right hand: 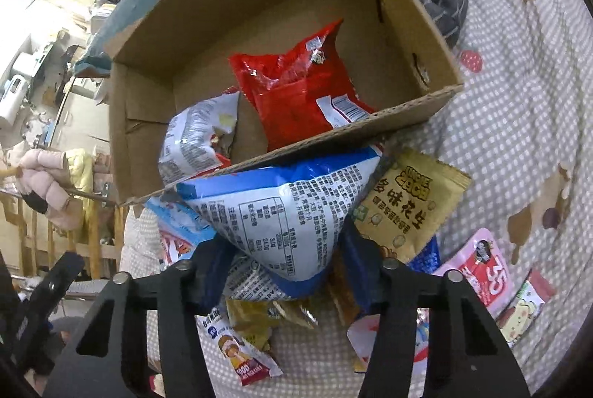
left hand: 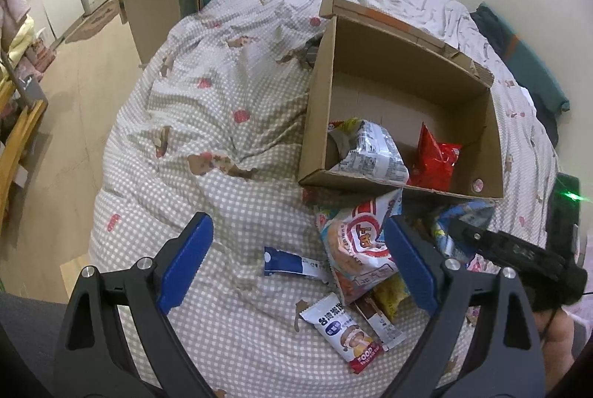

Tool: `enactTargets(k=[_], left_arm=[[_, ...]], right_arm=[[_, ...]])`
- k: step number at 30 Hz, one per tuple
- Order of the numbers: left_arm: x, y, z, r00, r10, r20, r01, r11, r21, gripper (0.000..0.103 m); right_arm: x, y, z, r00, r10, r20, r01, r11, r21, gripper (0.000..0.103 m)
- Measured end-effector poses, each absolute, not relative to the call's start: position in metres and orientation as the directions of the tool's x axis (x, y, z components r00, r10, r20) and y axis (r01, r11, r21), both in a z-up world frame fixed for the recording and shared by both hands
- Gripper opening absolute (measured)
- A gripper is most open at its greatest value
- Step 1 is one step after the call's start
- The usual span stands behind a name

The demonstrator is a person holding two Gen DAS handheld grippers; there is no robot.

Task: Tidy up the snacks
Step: 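Grasp the shrimp chip bag with the left tool while the right tool grasps the blue-white bag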

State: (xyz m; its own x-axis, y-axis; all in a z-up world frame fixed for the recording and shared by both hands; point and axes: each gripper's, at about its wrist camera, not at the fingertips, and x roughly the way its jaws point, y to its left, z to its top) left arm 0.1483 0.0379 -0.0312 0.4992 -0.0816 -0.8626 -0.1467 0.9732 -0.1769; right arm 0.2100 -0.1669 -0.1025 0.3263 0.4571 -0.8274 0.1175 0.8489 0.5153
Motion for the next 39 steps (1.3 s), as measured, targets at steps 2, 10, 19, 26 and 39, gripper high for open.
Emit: enactTargets(k=[2, 10, 19, 26, 39], left_arm=[[0.151, 0.039, -0.037, 0.48, -0.093, -0.872, -0.158, 0.969, -0.191, 0.092], [0.167, 0.013, -0.073, 0.364, -0.13, -0.922, -0.126, 0.974, -0.187, 0.092], [0.195, -0.02, -0.113, 0.277, -0.17, -0.946, -0.089, 0.976, -0.201, 0.091], [0.202, -0.043, -0.13, 0.226, -0.229, -0.947, -0.055, 0.967, -0.247, 0.07], [0.183, -0.036, -0.105, 0.269, -0.219, -0.938, -0.062, 0.968, -0.243, 0.033]], right_arm=[[0.204, -0.17, -0.096, 0.334, 0.459, -0.823, 0.119, 0.846, 0.52, 0.053], [0.166, -0.196, -0.054, 0.425, 0.5, -0.754, 0.109, 0.799, 0.591, 0.051], [0.157, -0.214, -0.044, 0.486, 0.504, -0.714, 0.12, 0.771, 0.626, 0.05], [0.158, -0.214, -0.046, 0.494, 0.499, -0.712, 0.127, 0.768, 0.627, 0.05], [0.162, -0.207, -0.046, 0.492, 0.498, -0.714, 0.11, 0.778, 0.618, 0.05]])
